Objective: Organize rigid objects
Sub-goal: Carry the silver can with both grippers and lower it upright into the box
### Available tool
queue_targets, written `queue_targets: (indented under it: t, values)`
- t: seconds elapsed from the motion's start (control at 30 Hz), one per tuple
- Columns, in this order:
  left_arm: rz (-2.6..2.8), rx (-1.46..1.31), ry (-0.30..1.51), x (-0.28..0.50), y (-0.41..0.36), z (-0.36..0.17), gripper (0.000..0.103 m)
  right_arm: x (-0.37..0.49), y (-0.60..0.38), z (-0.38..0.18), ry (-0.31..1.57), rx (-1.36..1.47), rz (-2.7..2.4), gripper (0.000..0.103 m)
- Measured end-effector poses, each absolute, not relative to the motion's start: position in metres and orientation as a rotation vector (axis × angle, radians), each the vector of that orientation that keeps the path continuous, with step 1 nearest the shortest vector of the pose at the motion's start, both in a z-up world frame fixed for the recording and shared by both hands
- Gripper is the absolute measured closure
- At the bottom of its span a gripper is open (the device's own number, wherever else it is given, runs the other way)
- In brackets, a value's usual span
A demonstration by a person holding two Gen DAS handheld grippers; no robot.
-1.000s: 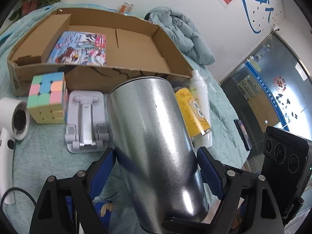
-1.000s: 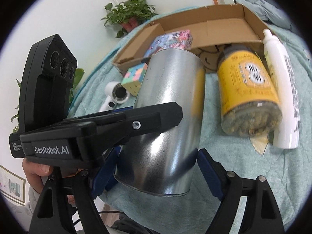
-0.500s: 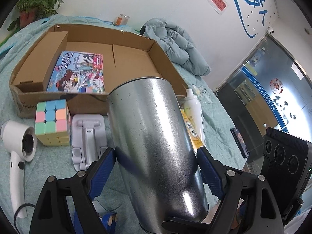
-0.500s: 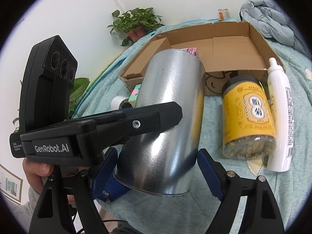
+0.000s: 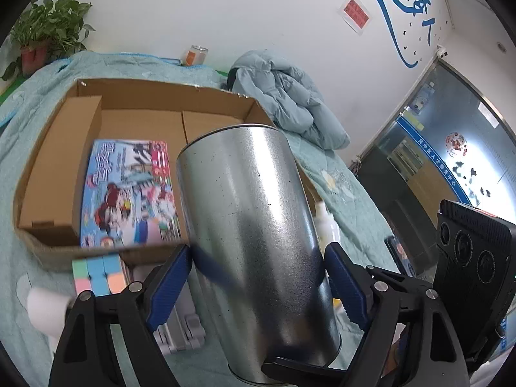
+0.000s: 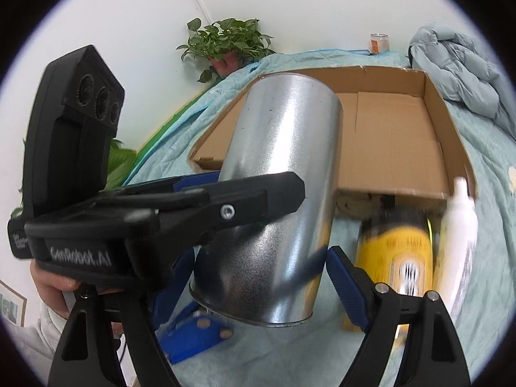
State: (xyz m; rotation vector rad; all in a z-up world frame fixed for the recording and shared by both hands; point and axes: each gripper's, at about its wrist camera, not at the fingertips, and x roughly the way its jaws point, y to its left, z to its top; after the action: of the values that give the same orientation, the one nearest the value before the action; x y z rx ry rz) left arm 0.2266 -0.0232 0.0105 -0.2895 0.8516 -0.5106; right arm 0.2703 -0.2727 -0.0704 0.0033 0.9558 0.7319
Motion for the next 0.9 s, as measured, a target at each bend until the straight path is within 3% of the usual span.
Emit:
queue_targets:
  t: [0.37,0.9]
  values:
    - [-0.508,-0.293,0.806,0.302,-0.019,0.039,0.022,0.332,-0.256,-0.046,0.930,0.018,0.709,0.019]
    - [-0.543,-0.324,0.947,0.400,-0.038,-0.005,0.023,0.407,-0.254,-0.075,1.066,-0.005,0.628,0.019]
